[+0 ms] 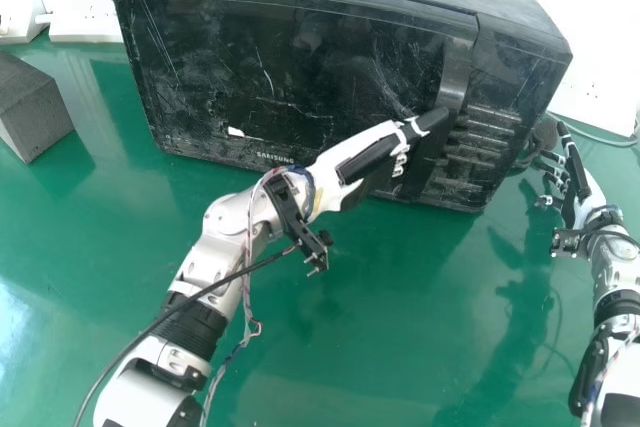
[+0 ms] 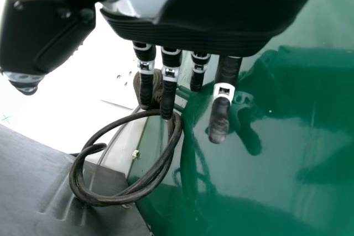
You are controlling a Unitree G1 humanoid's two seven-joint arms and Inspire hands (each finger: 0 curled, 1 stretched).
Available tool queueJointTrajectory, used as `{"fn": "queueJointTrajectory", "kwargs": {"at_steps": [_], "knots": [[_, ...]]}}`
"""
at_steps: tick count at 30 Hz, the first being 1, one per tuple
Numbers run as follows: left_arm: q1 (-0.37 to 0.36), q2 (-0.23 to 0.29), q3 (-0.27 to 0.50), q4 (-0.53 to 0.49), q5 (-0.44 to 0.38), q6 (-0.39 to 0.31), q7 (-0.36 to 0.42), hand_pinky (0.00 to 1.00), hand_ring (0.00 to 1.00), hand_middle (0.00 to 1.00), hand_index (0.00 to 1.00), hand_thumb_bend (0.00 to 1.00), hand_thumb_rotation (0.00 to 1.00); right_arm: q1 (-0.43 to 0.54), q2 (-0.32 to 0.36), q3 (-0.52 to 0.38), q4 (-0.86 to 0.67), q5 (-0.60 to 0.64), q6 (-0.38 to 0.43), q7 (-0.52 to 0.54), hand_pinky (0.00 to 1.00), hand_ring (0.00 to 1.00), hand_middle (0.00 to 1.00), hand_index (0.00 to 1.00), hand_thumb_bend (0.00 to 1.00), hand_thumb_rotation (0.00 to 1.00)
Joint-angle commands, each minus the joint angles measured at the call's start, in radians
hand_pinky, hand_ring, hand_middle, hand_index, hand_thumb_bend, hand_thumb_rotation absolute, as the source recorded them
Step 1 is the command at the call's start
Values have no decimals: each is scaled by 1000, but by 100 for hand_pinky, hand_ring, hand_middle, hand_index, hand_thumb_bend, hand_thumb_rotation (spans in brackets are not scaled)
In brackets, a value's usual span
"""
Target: Open the door of oven
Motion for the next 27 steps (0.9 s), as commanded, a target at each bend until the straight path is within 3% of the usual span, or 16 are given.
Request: {"fn": "queueJointTrajectory", "kwargs": {"at_steps": [1, 10, 15, 20, 27], "knots": [[10, -42, -34, -33, -7, 0, -21, 85, 96, 98, 100, 100, 92, 59, 45, 10, 42, -14, 65, 16, 73, 74, 83, 87, 100, 100], [7, -35, -62, -42, 21, -3, -9, 78, 88, 93, 100, 100, 90, 60, 45, 10, 42, -14, 63, 19, 71, 74, 84, 87, 100, 100], [3, -36, -67, -23, 54, -59, 20, 66, 81, 88, 97, 100, 89, 59, 45, 8, 43, -13, 64, 19, 71, 75, 84, 88, 93, 100], [5, -36, -70, -27, 46, -41, 19, 58, 77, 85, 94, 100, 87, 57, 46, 10, 43, -15, 67, 10, 71, 76, 84, 88, 89, 100], [19, -45, -79, -39, 52, -48, 53, 56, 70, 80, 91, 100, 85, 57, 46, 6, 43, -11, 69, 13, 70, 75, 84, 86, 95, 100]]}}
